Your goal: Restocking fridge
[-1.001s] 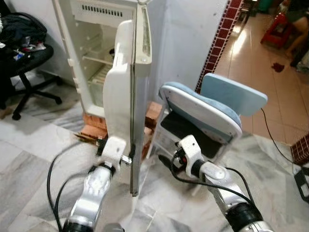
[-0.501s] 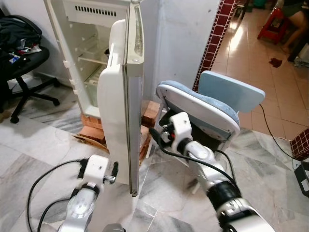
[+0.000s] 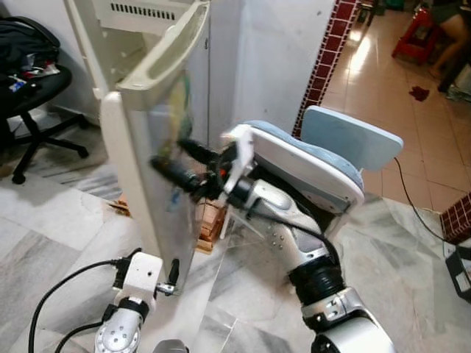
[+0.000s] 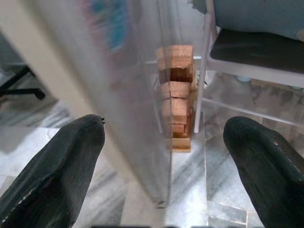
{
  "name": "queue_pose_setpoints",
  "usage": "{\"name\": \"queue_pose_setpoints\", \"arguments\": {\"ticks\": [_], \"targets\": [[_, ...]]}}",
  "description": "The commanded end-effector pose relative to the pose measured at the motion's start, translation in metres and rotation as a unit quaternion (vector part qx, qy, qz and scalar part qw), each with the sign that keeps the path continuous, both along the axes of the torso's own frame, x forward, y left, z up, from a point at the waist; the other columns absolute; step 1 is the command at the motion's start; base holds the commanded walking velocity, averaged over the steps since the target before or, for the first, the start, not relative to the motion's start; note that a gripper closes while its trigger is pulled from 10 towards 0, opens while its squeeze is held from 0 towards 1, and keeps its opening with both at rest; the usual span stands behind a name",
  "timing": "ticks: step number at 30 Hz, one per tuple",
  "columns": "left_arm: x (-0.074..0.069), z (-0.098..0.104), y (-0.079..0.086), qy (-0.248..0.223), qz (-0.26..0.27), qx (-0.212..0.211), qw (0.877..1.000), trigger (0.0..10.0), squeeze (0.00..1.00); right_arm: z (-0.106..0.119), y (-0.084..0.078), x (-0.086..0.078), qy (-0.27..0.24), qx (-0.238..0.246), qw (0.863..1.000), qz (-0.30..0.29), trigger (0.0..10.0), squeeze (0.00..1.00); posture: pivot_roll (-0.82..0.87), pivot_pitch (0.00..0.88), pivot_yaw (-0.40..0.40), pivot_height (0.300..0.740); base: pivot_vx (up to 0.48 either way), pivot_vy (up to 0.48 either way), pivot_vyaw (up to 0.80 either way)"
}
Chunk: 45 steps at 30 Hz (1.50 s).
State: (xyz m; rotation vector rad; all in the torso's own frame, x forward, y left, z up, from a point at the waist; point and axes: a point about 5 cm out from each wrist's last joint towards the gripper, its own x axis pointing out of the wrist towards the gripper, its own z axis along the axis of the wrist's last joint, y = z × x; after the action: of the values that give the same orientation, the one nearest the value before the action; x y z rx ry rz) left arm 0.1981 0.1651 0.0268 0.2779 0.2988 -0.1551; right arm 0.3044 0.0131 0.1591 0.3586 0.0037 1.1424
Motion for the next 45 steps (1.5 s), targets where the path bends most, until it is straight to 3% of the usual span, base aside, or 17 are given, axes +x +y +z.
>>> {"name": "queue_pose_setpoints", "arguments": {"ticks": [1, 5, 8, 10, 11, 13, 17, 23, 24, 26, 28, 30, 31, 32, 36, 39, 45], "targets": [[0.002, 0.001, -0.003, -0.002, -0.007, 0.008, 1.000, 10.0, 0.00, -0.035, -0.013, 0.003, 0.018, -0.066, 0.996, -0.061, 10.0, 0.00, 0.16, 0.000, -0.074, 0.740, 0.000, 0.000, 0.00], [0.009, 0.007, -0.003, -0.019, 0.006, 0.007, 1.000, 10.0, 0.00, -0.054, -0.047, 0.007, 0.024, -0.112, 0.985, -0.132, 10.0, 0.00, 0.16, 0.000, -0.072, 0.740, 0.000, 0.000, 0.00], [0.020, 0.020, 0.001, -0.046, 0.030, 0.010, 0.998, 10.0, 0.00, -0.066, -0.094, 0.010, 0.043, -0.156, 0.958, -0.237, 10.0, 0.00, 0.15, 0.000, -0.065, 0.740, 0.000, 0.000, 0.00], [0.023, 0.023, 0.002, -0.052, 0.035, 0.010, 0.998, 10.0, 0.00, -0.068, -0.105, 0.010, 0.047, -0.167, 0.948, -0.265, 10.0, 0.00, 0.15, 0.000, -0.065, 0.740, 0.000, 0.000, 0.00], [0.028, 0.034, 0.001, -0.070, 0.037, 0.008, 0.997, 10.0, 0.00, -0.074, -0.131, 0.013, 0.030, -0.212, 0.919, -0.332, 10.0, 0.00, 0.15, 0.000, -0.058, 0.740, 0.000, 0.349, 0.00], [0.029, 0.037, 0.001, -0.076, 0.035, 0.007, 0.996, 10.0, 0.00, -0.075, -0.141, 0.013, 0.020, -0.226, 0.909, -0.350, 10.0, 0.00, 0.15, 0.000, -0.058, 0.740, 0.000, 0.420, 0.00], [0.030, 0.040, 0.003, -0.091, 0.044, 0.013, 0.995, 10.0, 0.00, -0.069, -0.172, 0.019, -0.021, -0.265, 0.860, -0.437, 10.0, 0.00, 0.13, 0.000, -0.056, 0.740, 0.000, 0.456, 0.00], [0.031, 0.041, 0.004, -0.096, 0.061, 0.008, 0.993, 10.0, 0.00, -0.063, -0.184, 0.016, -0.056, -0.287, 0.839, -0.459, 10.0, 0.00, 0.11, 0.000, -0.043, 0.740, 0.000, 0.480, 0.00], [0.031, 0.042, 0.004, -0.098, 0.060, 0.007, 0.993, 10.0, 0.00, -0.063, -0.183, 0.013, -0.055, -0.284, 0.841, -0.458, 10.0, 0.00, 0.11, 0.000, -0.043, 0.740, 0.000, 0.480, 0.00], [0.031, 0.045, 0.003, -0.105, 0.065, 0.004, 0.992, 10.0, 0.00, -0.067, -0.178, 0.002, -0.031, -0.246, 0.866, -0.434, 10.0, 0.00, 0.11, 0.000, -0.051, 0.740, 0.000, 0.480, 0.00], [0.032, 0.047, 0.003, -0.108, 0.071, 0.003, 0.992, 10.0, 0.00, -0.074, -0.177, -0.005, -0.001, -0.221, 0.868, -0.444, 10.0, 0.00, 0.12, 0.000, -0.063, 0.740, 0.000, 0.480, 0.00], [0.033, 0.048, 0.003, -0.110, 0.073, 0.003, 0.991, 10.0, 0.00, -0.082, -0.177, -0.010, 0.034, -0.197, 0.858, -0.472, 10.0, 0.00, 0.13, 0.000, -0.073, 0.740, 0.000, 0.480, 0.00], [0.034, 0.049, 0.004, -0.116, 0.072, 0.004, 0.991, 10.0, 0.00, -0.087, -0.180, -0.012, 0.065, -0.179, 0.839, -0.509, 10.0, 0.00, 0.13, 0.000, -0.074, 0.740, 0.000, 0.480, 0.00], [0.034, 0.049, 0.004, -0.116, 0.072, 0.004, 0.991, 10.0, 0.00, -0.087, -0.180, -0.012, 0.065, -0.179, 0.839, -0.509, 10.0, 0.00, 0.13, 0.000, -0.074, 0.740, 0.000, 0.480, 0.00], [0.038, 0.052, 0.008, -0.122, 0.085, -0.001, 0.989, 10.0, 0.00, -0.088, -0.185, -0.013, 0.059, -0.204, 0.805, -0.553, 10.0, 0.00, 0.12, 0.000, -0.062, 0.740, 0.000, 0.480, 0.00], [0.045, 0.056, 0.009, -0.131, 0.079, -0.001, 0.988, 10.0, 0.00, -0.088, -0.186, -0.013, 0.053, -0.207, 0.813, -0.542, 10.0, 0.00, 0.12, 0.000, -0.055, 0.740, 0.000, 0.480, 0.00], [0.050, 0.063, 0.013, -0.143, 0.098, -0.009, 0.985, 10.0, 0.00, -0.088, -0.202, -0.016, 0.077, -0.174, 0.802, -0.566, 10.0, 0.00, 0.11, 0.000, -0.048, 0.740, 0.000, 0.480, 0.00]]}}
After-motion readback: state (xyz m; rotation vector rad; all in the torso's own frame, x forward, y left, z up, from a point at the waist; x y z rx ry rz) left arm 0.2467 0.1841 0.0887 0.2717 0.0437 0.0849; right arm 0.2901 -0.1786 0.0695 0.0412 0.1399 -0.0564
